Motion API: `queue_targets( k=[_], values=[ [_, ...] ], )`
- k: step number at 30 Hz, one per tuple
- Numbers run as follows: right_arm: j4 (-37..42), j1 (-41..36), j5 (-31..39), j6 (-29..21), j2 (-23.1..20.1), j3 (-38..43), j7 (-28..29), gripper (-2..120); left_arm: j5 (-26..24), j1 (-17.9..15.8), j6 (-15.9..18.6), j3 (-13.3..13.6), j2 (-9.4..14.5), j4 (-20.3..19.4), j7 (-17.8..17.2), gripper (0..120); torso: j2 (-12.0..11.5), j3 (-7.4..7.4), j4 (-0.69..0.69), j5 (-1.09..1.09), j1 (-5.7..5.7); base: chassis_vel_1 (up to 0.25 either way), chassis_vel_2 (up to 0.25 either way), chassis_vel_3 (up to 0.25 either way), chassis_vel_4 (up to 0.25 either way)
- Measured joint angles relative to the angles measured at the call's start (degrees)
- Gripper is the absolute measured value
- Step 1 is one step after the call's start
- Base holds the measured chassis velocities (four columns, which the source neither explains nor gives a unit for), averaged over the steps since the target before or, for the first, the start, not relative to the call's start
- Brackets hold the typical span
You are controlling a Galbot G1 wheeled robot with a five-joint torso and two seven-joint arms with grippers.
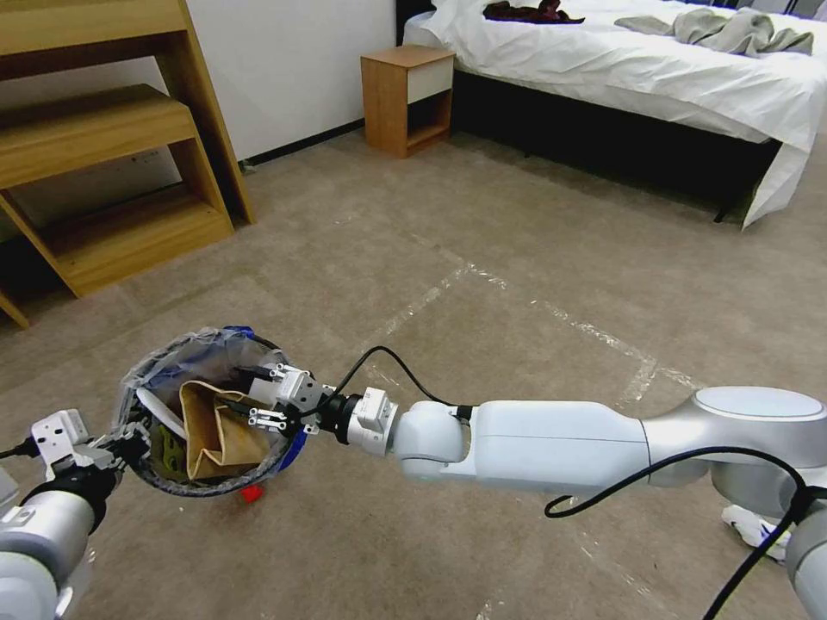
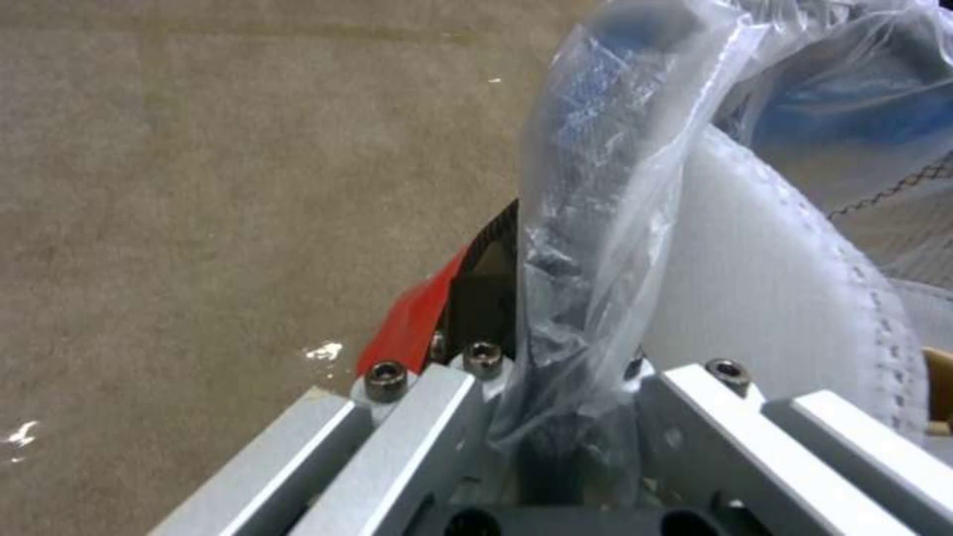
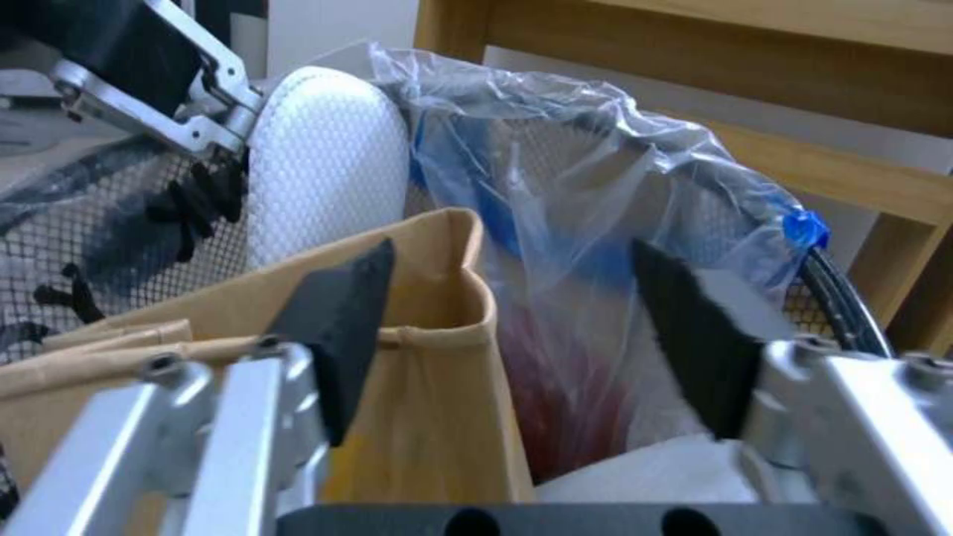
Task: Pick up the trash bin and place the garbage on the floor into it.
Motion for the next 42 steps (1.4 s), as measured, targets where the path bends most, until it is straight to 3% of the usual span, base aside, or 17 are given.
queue_targets(
  k=[10, 28, 42],
  values=[
    [-0.1, 0.0, -0.4, 0.0, 0.2, 0.1, 0.1, 99, 0.2, 0.1, -0.2, 0.1, -0.2, 0.0, 0.1, 1, 0.0, 0.0, 0.0, 0.0, 0.0, 0.0, 0.0, 0.0, 0.0],
    [2.3, -0.5, 2.1, 0.3, -0.9, 3.6, 0.5, 100, 0.4, 0.0, -0.2, -0.1, 0.1, 1.6, 0.1, 1, 0.0, 0.0, 0.0, 0.0, 0.0, 0.0, 0.0, 0.0, 0.0],
    [5.7, -4.3, 4.5, 0.5, -5.9, 14.4, 0.3, 100, 2.2, -1.3, -0.7, -1.5, 0.9, 7.2, 0.1, 1, 0.0, 0.0, 0.0, 0.0, 0.0, 0.0, 0.0, 0.0, 0.0]
  ],
)
